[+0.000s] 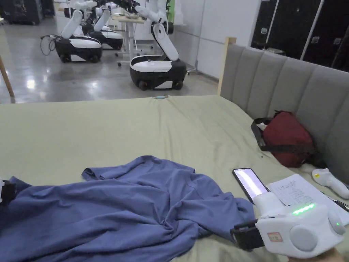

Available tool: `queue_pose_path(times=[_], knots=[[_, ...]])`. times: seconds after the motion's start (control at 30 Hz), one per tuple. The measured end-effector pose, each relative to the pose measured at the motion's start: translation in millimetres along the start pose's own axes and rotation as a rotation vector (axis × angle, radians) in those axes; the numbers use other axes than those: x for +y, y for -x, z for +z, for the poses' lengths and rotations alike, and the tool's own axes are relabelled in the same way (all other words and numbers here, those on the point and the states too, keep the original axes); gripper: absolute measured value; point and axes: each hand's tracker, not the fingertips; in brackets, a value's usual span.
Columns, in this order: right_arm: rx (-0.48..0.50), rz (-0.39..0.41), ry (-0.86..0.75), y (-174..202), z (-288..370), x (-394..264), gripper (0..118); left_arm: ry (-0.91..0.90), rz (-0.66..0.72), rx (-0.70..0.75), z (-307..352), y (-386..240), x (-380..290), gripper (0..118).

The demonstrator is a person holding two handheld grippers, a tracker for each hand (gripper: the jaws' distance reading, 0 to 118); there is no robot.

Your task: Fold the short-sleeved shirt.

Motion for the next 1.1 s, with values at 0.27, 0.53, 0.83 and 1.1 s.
queue_pose_path(times=[0.27,0.53,0.83,1.1], knots=[[0.055,0.075,0.049,21.8,-28.1,-1.7,11,0.004,-0.009,0.021,0.9,-0.6,-5.5,2],[0.082,0.019,-0.143,29.0,-2.4,32.5,4,-0.071,0.039,-0.002,15.3,21.6,-1.0,2],[0.114,0.052,-0.513,60.9,68.1,194.8,4,-0.368,0.128,-0.085,122.8,25.6,99.2,2],[0.075,0.081,-0.711,85.4,117.7,365.6,4,-0.536,0.08,0.061,185.6,26.3,228.6,2]])
